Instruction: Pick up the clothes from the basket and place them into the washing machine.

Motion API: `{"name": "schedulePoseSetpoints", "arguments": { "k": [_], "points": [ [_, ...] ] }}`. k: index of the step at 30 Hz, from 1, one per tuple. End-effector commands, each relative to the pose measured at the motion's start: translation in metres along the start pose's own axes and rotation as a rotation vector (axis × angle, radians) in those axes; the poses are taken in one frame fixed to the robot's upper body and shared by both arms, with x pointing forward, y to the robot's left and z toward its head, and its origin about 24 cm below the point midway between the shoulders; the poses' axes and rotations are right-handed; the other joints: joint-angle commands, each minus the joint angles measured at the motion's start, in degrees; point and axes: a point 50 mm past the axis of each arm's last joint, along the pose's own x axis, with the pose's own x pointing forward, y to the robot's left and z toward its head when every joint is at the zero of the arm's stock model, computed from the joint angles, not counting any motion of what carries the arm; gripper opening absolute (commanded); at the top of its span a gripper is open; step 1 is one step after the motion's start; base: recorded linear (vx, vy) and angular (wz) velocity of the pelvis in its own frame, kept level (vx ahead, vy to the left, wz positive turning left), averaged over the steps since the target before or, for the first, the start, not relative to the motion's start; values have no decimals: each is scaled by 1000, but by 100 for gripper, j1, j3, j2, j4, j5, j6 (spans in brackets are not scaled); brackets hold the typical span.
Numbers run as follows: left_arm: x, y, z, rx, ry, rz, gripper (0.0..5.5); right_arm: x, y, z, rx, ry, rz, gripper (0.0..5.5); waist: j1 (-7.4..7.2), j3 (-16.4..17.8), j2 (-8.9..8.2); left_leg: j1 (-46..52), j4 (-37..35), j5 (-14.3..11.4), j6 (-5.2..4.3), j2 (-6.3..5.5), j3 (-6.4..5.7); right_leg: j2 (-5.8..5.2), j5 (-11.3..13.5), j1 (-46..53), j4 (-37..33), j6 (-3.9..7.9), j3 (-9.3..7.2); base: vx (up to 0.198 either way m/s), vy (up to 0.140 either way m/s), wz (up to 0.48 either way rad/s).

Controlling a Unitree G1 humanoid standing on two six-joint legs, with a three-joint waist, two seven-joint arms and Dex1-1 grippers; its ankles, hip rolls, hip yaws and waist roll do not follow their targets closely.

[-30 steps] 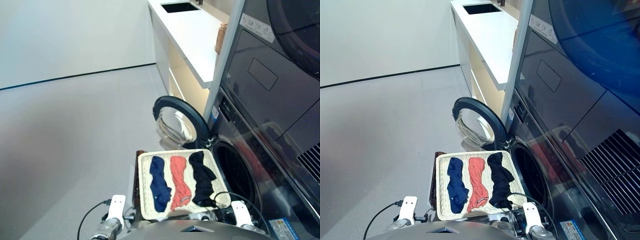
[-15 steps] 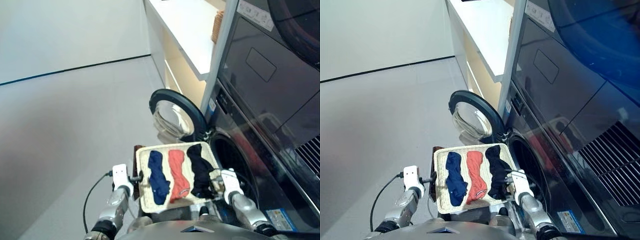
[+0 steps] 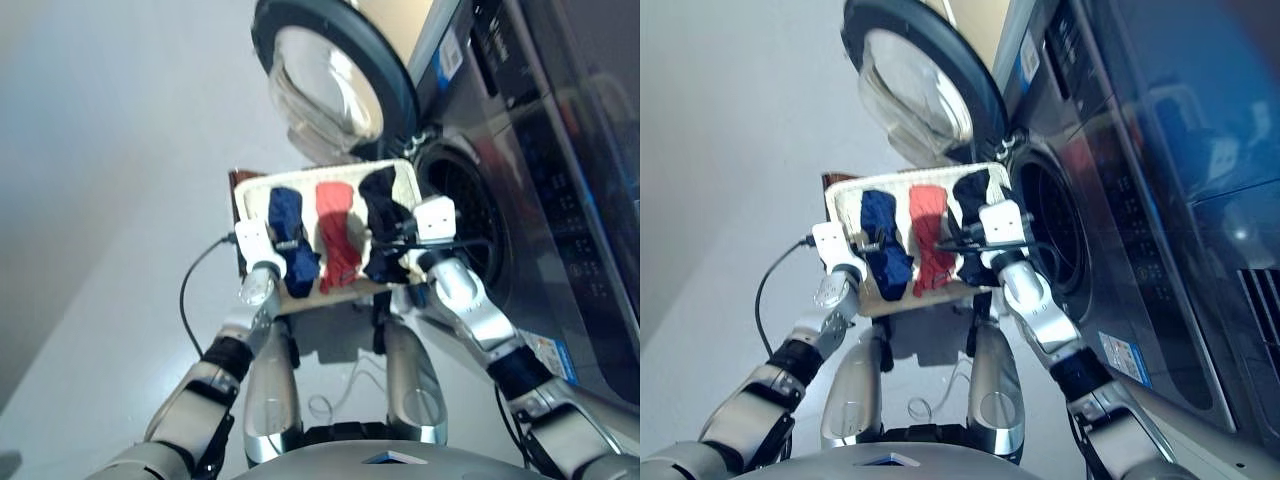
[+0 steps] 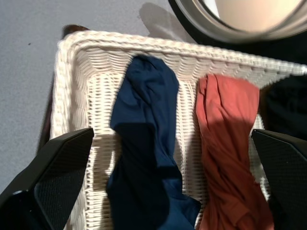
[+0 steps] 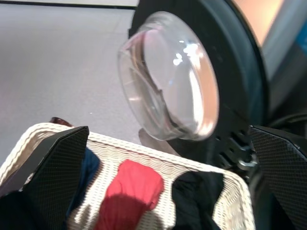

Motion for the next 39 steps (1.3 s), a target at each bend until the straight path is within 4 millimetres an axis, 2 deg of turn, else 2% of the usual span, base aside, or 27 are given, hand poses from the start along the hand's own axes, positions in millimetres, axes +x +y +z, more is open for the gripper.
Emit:
{"name": "schedulePoseSetpoints", "arguments": {
  "k": [1,3,6,7,10,13,17,20,21,22,26,28,34,39],
  "points": [
    [5,-1,11,6,-75,71,550,1,17,47,78,-248,1,550,-117,31,-108,-85,923,-734,-38,221,-9,59,-451,-81,493,279,359,0,0,0],
    [9,-9,12,15,-66,56,550,6,29,54,92,-280,31,550,-188,53,-131,-425,1139,-751,-83,242,-26,60,-504,-315,674,274,367,0,0,0],
    [9,-13,23,61,-125,32,550,8,29,66,37,-338,64,550,-207,53,-100,-914,1306,-702,-92,210,-29,88,-492,-818,827,236,378,0,0,0],
    [12,-19,35,55,-167,30,550,15,33,77,34,-382,79,550,-229,53,-99,-1014,1222,-723,-44,204,18,132,-467,-1035,764,238,445,-67,47,44],
    [21,-22,54,60,-216,48,550,27,47,99,30,-474,109,550,-230,53,-166,-1606,1411,-760,-36,255,71,129,-364,-1666,894,278,562,-99,41,-70],
    [25,-22,63,65,-235,75,550,30,51,107,29,-511,100,550,-222,53,-191,-1924,1648,-830,-27,283,62,113,-385,-1937,1049,285,580,-47,0,-63],
    [32,-21,79,85,-268,114,550,31,54,118,56,-557,101,550,-266,53,-197,-2650,2186,-1014,-13,301,-89,58,-551,-2578,1513,278,581,-56,-25,7],
    [35,-20,84,90,-277,139,550,29,57,125,58,-587,114,550,-281,53,-194,-2965,2451,-1100,-3,317,-155,46,-628,-2876,1760,268,581,0,0,0],
    [37,-14,85,86,-271,173,550,27,59,128,72,-605,118,550,-273,53,-196,-3102,2774,-1377,-24,346,-196,24,-887,-2984,2036,276,565,0,0,0],
    [39,-10,87,90,-269,212,550,28,60,131,73,-617,115,550,-268,53,-189,-3233,2888,-1429,-14,356,-217,24,-928,-3123,2142,276,570,61,11,53],
    [42,-1,91,87,-268,276,550,27,59,134,66,-633,103,550,-286,53,-213,-3588,3187,-1525,-19,384,-271,8,-1001,-3445,2371,281,546,0,0,0],
    [42,4,100,97,-302,308,550,27,51,130,47,-615,74,550,-296,53,-225,-3831,3344,-1574,-16,403,-322,16,-1039,-3690,2506,288,549,0,0,0],
    [44,22,102,54,-283,395,550,29,37,121,-2,-577,18,550,-298,53,-255,-4109,3580,-1624,-5,398,-390,37,-1089,-3948,2698,283,513,0,0,0],
    [35,26,99,14,-305,388,550,28,23,114,-48,-545,-26,550,-214,53,-192,-4140,3534,-1608,11,362,-422,59,-1089,-3993,2660,252,526,0,0,0]
  ]
}}
